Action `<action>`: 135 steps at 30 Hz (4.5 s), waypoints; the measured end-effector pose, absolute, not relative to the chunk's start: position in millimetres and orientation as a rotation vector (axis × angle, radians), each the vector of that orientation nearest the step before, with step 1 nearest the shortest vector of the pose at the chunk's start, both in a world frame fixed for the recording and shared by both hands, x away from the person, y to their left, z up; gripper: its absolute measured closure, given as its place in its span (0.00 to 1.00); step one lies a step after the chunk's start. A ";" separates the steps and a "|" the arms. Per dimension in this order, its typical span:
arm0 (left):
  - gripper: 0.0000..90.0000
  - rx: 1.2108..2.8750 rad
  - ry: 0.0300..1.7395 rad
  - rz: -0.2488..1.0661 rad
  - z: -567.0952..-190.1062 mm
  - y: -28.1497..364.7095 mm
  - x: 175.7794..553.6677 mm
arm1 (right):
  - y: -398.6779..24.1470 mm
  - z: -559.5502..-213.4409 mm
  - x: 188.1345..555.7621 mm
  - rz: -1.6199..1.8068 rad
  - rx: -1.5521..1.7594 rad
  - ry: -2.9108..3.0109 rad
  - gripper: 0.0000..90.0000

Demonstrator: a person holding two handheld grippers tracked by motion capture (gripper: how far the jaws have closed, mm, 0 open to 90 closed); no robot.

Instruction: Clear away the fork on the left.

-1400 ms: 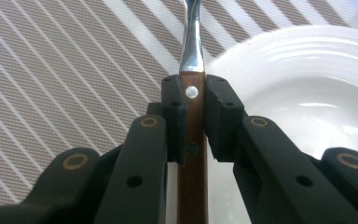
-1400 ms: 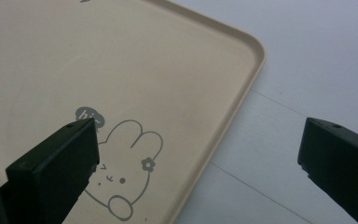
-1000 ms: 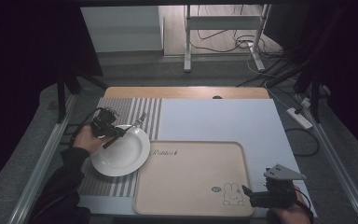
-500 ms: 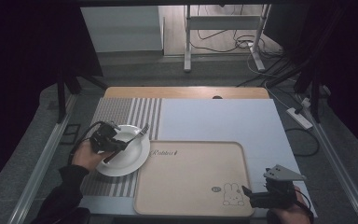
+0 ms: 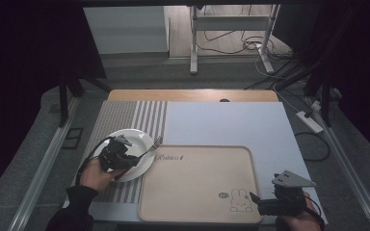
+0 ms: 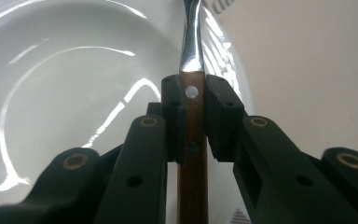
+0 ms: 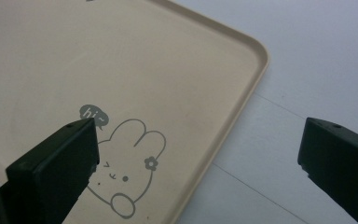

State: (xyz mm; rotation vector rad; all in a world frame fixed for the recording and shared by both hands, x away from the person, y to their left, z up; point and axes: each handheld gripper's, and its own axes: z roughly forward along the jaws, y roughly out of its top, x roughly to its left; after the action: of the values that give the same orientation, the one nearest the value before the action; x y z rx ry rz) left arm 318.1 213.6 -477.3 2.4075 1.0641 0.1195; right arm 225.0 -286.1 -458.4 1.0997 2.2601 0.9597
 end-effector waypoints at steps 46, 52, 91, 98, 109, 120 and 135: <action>0.91 2.445 0.878 0.068 -494.3 103.0 284.1 | -285.9 -458.6 226.3 0.954 1.098 2.277 0.00; 0.99 2.491 0.793 0.025 -494.9 79.9 292.5 | -285.4 -458.9 227.1 0.951 1.101 2.279 0.00; 0.99 2.471 1.125 0.155 -509.8 128.0 329.4 | -285.0 -458.9 226.6 0.947 1.091 2.289 0.00; 0.99 2.446 1.139 0.112 -511.1 135.8 332.3 | -285.1 -459.0 226.7 0.948 1.091 2.290 0.00; 0.83 2.354 1.044 0.052 -499.8 143.1 329.7 | -285.0 -459.0 226.6 0.945 1.094 2.289 0.00; 0.64 2.330 0.997 0.086 -490.0 154.3 324.2 | -285.1 -459.2 226.4 0.942 1.096 2.288 0.00; 0.21 2.252 0.984 0.090 -488.3 171.8 320.8 | -285.2 -459.2 225.9 0.940 1.102 2.284 0.00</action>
State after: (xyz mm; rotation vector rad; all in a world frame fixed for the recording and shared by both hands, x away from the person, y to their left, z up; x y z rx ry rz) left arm 320.8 171.8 -488.3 2.2517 0.9837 0.0902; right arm 225.9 -285.2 -459.2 1.1017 2.2845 0.9396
